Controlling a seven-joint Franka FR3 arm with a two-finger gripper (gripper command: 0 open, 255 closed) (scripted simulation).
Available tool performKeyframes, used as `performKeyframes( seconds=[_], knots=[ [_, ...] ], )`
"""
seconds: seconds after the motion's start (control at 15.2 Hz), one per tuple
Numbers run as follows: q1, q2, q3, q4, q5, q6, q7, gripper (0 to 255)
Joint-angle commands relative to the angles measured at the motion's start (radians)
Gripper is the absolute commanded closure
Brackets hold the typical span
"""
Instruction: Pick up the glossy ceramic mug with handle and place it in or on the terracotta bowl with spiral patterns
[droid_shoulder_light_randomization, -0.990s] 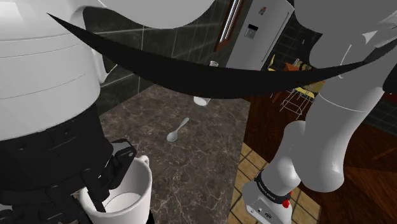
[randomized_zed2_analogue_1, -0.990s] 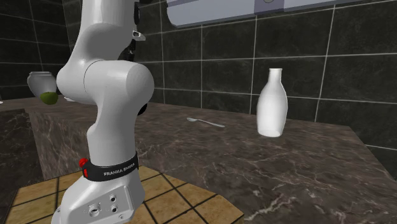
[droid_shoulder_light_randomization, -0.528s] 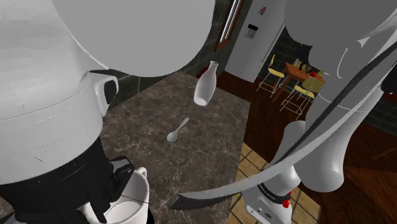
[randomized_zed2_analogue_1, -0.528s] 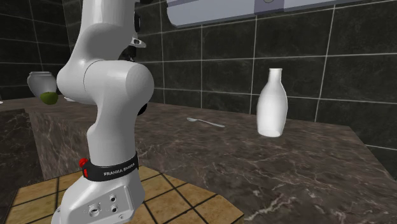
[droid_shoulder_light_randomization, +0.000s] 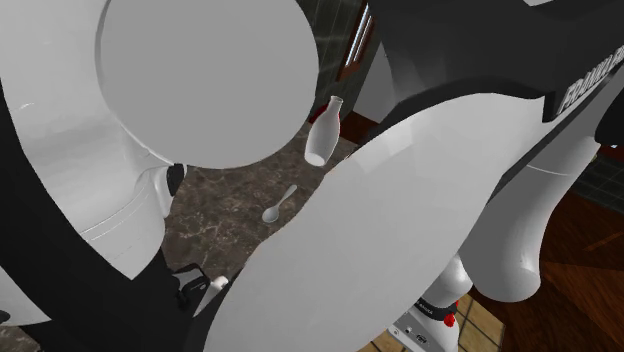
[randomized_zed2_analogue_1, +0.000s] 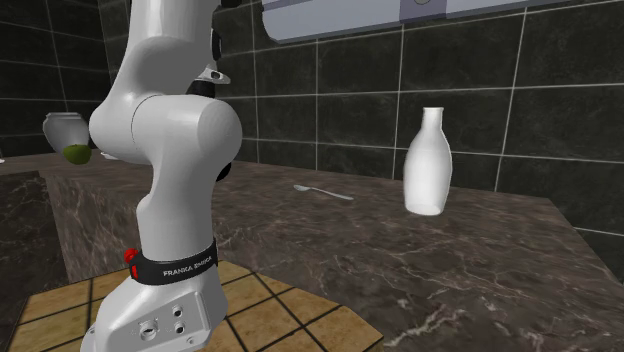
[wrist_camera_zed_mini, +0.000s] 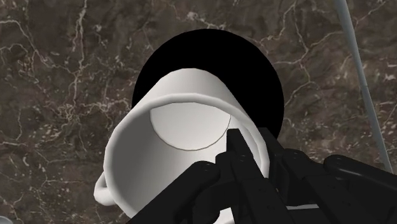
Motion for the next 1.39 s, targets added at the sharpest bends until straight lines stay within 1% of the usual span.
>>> performKeyframes(
  seconds=[0.0, 0.2, 0.26, 0.59, 0.86, 1.32],
  knots=[
    [0.0, 0.0, 0.0, 0.0, 0.0, 0.001, 0.0, 255],
    [0.0, 0.0, 0.0, 0.0, 0.0, 0.001, 0.0, 255],
    [0.0, 0.0, 0.0, 0.0, 0.0, 0.001, 0.0, 0],
    [0.0, 0.0, 0.0, -0.001, 0.0, 0.001, 0.0, 0],
    [0.008, 0.011, 0.001, 0.139, -0.005, -0.129, 0.003, 0],
    [0.008, 0.011, 0.001, 0.139, -0.005, -0.129, 0.003, 0]
  ],
)
